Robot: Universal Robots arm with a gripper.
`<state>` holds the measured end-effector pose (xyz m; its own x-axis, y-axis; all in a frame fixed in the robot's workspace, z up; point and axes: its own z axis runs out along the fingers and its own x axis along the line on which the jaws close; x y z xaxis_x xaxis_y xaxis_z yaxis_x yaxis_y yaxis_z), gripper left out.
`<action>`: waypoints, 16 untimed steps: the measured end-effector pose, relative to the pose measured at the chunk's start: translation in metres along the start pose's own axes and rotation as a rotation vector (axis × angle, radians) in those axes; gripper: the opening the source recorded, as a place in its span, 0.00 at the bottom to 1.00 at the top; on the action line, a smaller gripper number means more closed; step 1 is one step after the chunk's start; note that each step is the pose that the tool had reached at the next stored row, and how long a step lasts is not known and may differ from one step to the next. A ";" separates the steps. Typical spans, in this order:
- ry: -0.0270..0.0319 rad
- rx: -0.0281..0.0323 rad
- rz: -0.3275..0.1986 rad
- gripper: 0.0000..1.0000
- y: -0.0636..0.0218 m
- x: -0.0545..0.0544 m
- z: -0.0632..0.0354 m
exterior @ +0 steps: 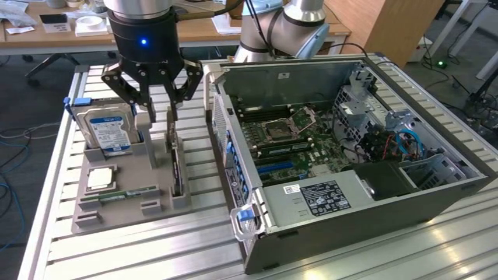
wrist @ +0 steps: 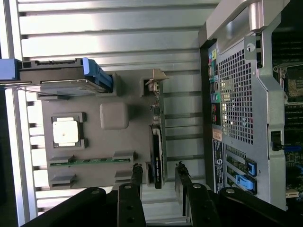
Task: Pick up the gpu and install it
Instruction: 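Pick up the gpu and move the gpu toward the slot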
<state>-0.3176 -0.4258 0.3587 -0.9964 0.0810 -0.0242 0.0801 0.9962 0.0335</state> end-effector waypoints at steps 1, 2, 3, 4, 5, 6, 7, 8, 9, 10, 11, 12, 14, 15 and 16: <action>0.0000 0.0000 0.000 0.42 0.0000 0.000 0.0002; -0.0001 -0.0001 0.000 0.42 0.0000 0.000 0.0008; -0.0002 -0.0002 0.000 0.42 -0.0001 0.000 0.0016; -0.0002 -0.0001 0.000 0.42 -0.0001 0.000 0.0023; 0.0000 -0.0001 0.000 0.42 -0.0001 0.000 0.0031; 0.0000 -0.0001 0.000 0.42 -0.0001 0.000 0.0040; -0.0001 0.0000 0.000 0.42 -0.0002 0.000 0.0049; 0.0000 0.0000 0.000 0.42 -0.0002 0.000 0.0056; 0.0001 0.0001 0.000 0.42 -0.0002 0.000 0.0057; 0.0001 0.0002 0.000 0.42 -0.0002 0.000 0.0056; 0.0001 0.0001 0.000 0.42 -0.0002 0.000 0.0057; 0.0001 0.0001 0.000 0.42 -0.0002 0.000 0.0057; 0.0000 0.0000 0.000 0.42 -0.0002 0.000 0.0058; 0.0000 0.0000 0.000 0.42 -0.0002 0.000 0.0058; -0.0002 -0.0002 0.000 0.42 -0.0002 0.000 0.0063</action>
<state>-0.3176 -0.4257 0.3524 -0.9964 0.0810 -0.0244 0.0801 0.9962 0.0338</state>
